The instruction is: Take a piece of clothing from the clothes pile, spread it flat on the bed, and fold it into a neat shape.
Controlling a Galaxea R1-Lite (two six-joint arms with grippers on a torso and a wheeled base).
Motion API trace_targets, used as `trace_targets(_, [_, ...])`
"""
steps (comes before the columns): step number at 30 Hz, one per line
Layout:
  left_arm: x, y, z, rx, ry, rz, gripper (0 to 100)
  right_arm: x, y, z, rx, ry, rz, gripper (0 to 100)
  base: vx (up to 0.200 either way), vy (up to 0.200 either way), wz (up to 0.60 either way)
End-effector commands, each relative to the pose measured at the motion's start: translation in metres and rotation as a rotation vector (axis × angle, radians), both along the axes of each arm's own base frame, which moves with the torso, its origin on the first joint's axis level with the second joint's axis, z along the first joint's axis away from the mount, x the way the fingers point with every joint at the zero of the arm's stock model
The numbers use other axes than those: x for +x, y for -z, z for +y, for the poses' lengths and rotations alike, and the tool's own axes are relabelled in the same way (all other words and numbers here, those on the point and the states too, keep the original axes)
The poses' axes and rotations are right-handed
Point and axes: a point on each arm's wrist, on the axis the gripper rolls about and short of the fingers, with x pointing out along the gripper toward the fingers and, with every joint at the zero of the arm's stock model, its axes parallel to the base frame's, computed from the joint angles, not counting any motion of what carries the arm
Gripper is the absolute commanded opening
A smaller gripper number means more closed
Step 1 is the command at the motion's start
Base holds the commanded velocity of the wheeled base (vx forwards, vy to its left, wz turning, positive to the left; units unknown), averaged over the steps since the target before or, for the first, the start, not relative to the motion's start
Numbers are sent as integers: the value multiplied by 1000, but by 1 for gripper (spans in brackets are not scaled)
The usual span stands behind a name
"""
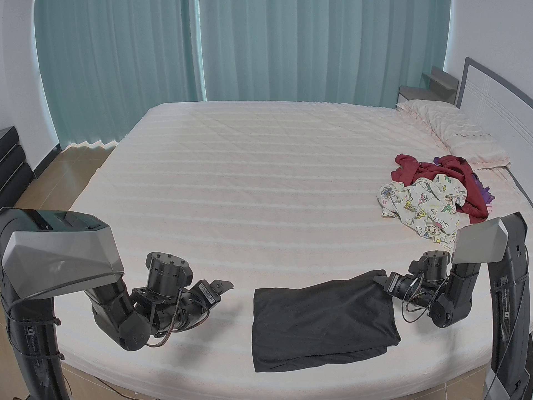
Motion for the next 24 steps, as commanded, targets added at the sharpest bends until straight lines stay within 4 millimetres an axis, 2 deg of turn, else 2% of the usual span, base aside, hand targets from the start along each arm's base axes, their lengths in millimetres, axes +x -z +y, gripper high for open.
trace_targets(1, [-1, -12, -10, 5, 1, -47, 100, -5, -2, 0, 1, -3, 3, 100, 0, 0, 0])
trace_targets(2, [-2, -13, -10, 9, -2, -49, 100, -5, -2, 0, 1, -3, 3, 100, 0, 0, 0])
trace_targets(4, [-13, -17, -30, 83, -9, -101, 100, -6, -5, -2, 3, 5, -33, 100, 0, 0, 0])
trace_targets(7, [-13, -19, -36, 170, 21, -145, 100, -8, -8, -5, 5, 12, -68, 100, 0, 0, 0])
trace_targets(13, [7, -25, -44, 223, 47, -135, 100, -8, -20, -9, 5, 25, -94, 100, 0, 0, 0])
trace_targets(15, [18, -28, -52, 212, 75, -113, 100, -8, -36, -9, 8, 27, -130, 100, 0, 0, 0])
trace_targets(18, [27, -22, -60, 191, 105, -95, 100, -8, -45, -7, 8, 18, -139, 100, 0, 0, 0])
trace_targets(19, [34, -13, -67, 179, 125, -89, 100, -11, -50, -2, 6, 5, -110, 100, 0, 0, 0])
trace_targets(21, [38, -6, -71, 179, 131, -82, 100, -17, -48, 2, 4, -7, -79, 100, -100, 0, 0])
trace_targets(24, [42, 6, -79, 183, 146, -74, 100, -38, -40, 3, 28, -11, 0, 100, -200, 0, 0])
